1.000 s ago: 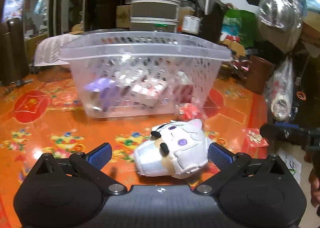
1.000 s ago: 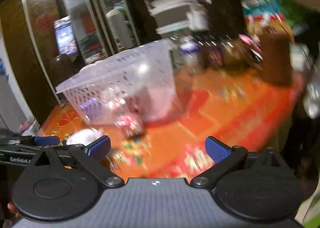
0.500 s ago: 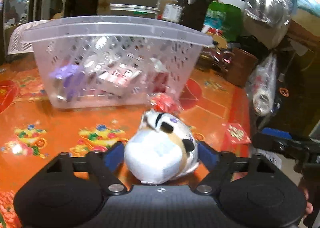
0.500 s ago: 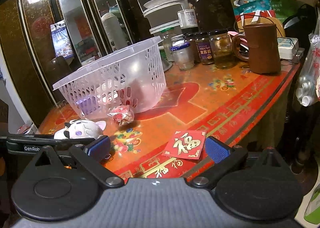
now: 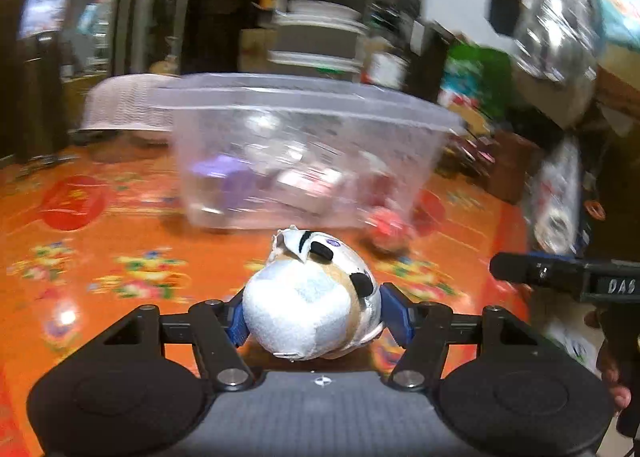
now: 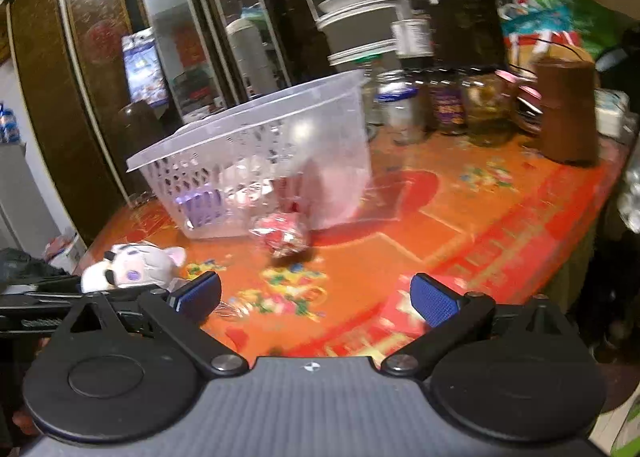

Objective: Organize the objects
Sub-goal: 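Grasp the red wrapped candy bag with the right gripper, then lift and carry the plush toy and candy bag over the basket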

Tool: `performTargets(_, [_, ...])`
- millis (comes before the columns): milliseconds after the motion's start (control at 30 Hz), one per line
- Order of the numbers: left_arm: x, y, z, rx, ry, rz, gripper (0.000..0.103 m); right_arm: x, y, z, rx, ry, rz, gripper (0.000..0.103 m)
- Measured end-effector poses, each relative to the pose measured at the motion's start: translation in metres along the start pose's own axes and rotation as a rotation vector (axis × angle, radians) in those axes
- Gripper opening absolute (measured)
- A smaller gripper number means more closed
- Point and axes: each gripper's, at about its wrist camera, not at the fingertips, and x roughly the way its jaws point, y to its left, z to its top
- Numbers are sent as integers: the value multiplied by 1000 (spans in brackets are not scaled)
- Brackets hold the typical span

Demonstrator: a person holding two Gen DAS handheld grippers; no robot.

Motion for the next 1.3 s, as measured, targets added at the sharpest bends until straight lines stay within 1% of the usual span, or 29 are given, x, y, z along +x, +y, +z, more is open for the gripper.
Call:
performTargets(67, [-4,8,1,-12,-33,39,67,17,12,5,-33,11,-10,103])
performTargets(133, [-8,11,1,1,-64,78,67,33,20,10,-59,32,-15,103])
performTargets(167, [-9,11,1,6,-72,93,67,41,24,13,-72,42,-16,101])
performTargets(233, [-11,13,2,-6,-83,96,67,58,31,19,-98,71,-39,98])
performTargets(300, [-12,15,1,-11,-90,109,67,71,32,23,-100,94,-59,85])
performTargets(400, [-14,18,2,-23,-100,119,67,84,32,28,-92,119,-71,73])
performTargets(533, [-12,19,2,-22,-93,117,67,91,38,29,-115,135,-77,71])
performTargets(633, [-11,17,0,-10,-89,114,67,96,43,30,-131,144,-92,66])
performTargets(700, [-11,16,0,-7,-89,115,68,100,44,31,-131,153,-98,60])
performTargets(733, [-11,16,0,-7,-87,116,68,103,43,32,-132,160,-100,58])
performTargets(800, [-11,17,0,-9,-88,116,68,102,43,32,-138,157,-103,51])
performTargets(867, [-11,17,0,-9,-89,115,68,97,46,31,-152,153,-98,49])
performTargets(967, [-12,17,0,-10,-90,115,68,79,52,28,-176,115,-92,48])
performTargets(1067, [-12,18,0,-10,-90,116,68,54,55,21,-172,78,-57,48])
performTargets(1133, [-12,17,-1,-8,-88,118,67,39,56,12,-158,74,-21,48])
performTargets(1300, [-10,13,-2,11,-74,108,67,11,61,-13,-189,96,47,48])
